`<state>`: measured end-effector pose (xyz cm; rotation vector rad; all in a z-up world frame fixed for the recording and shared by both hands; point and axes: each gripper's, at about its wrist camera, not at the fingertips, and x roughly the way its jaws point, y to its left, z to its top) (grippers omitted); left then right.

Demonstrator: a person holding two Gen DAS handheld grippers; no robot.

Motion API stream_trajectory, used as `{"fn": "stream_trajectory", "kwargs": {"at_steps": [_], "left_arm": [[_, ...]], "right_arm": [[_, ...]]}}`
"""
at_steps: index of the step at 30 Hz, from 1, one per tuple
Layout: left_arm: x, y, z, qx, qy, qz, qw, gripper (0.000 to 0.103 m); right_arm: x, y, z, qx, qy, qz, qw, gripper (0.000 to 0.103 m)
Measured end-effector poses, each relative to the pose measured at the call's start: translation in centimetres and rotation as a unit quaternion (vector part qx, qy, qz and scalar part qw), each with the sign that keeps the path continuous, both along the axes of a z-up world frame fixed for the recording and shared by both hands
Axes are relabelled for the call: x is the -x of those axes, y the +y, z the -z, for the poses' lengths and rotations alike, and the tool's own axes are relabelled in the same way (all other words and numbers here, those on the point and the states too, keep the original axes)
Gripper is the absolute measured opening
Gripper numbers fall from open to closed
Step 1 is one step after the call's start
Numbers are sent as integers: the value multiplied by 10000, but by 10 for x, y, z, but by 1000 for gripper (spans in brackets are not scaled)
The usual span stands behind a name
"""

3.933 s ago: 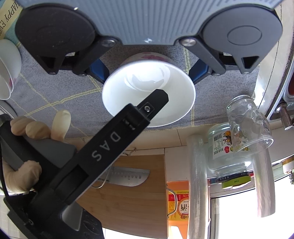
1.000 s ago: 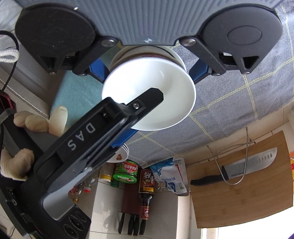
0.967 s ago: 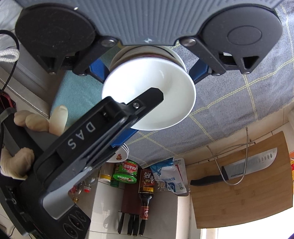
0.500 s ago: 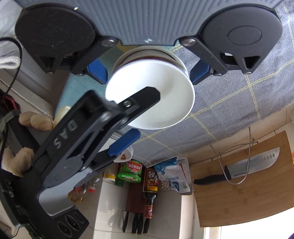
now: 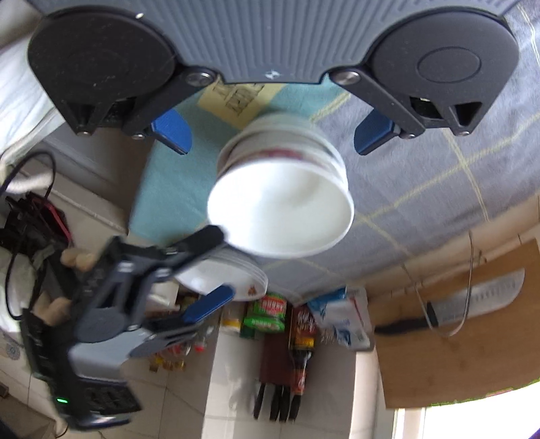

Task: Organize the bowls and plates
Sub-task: 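Grip the stacked bowls with the right tool while the left tool grips them too, then carry the stacked bowls with both tools toward the plate stack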

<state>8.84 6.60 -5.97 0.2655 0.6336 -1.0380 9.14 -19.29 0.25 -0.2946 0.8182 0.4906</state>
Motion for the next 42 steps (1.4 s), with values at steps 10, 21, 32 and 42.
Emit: {"fn": "stream_trajectory", "kwargs": {"at_steps": [10,21,32,42], "left_arm": [[-12,-21,33,-797,-350,99,9962,102],[-23,-37,39,-859,-344,7,9957,102],[-40,-39,31,-912,-146,666,9935,99],[-54,-42,29,-966,-189,1571,9827,92]], "right_arm": [[17,11,56,1035,226,-589,9926,103],[-3,19,78,905,210,-1424,9854,103],[-23,19,78,578,413,-1912,9790,103],[-31,24,76,611,653,-2155,9724,99]]}}
